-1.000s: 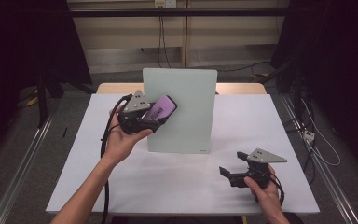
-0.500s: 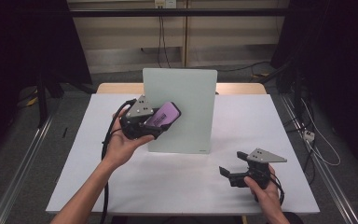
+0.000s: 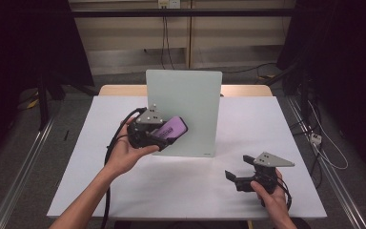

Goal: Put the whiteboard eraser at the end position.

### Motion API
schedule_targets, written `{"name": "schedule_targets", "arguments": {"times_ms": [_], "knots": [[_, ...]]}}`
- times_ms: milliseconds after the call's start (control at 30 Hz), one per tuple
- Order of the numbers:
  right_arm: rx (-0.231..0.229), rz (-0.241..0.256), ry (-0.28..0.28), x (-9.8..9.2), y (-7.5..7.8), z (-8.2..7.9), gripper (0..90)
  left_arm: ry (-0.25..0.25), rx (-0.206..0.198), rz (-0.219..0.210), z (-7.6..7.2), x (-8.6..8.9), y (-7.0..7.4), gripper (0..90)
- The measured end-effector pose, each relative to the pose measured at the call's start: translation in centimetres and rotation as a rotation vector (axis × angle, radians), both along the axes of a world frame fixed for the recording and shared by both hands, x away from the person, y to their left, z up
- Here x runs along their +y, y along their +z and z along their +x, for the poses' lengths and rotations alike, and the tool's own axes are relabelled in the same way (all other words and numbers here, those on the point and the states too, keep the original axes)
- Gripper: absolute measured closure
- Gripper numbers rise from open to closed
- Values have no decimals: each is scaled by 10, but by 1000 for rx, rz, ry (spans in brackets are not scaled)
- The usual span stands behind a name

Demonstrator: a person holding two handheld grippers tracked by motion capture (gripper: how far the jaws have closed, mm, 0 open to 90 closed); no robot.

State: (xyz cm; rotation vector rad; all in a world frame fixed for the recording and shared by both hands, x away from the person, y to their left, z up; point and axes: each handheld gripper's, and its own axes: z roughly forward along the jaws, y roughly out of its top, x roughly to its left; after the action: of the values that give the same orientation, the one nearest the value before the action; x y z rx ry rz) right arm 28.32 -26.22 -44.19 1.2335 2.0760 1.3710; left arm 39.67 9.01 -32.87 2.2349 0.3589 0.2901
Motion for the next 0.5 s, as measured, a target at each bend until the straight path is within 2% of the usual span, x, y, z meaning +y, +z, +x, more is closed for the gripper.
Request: {"name": "schedule_targets", "arguments": {"times_ms": [333, 500], "knots": [[-2, 3, -5, -2, 1, -5, 59, -50, 86, 57, -6, -5, -15, 408], [-3, 7, 2, -1, 1, -4, 59, -76, 113, 113, -13, -10, -26, 407]]}}
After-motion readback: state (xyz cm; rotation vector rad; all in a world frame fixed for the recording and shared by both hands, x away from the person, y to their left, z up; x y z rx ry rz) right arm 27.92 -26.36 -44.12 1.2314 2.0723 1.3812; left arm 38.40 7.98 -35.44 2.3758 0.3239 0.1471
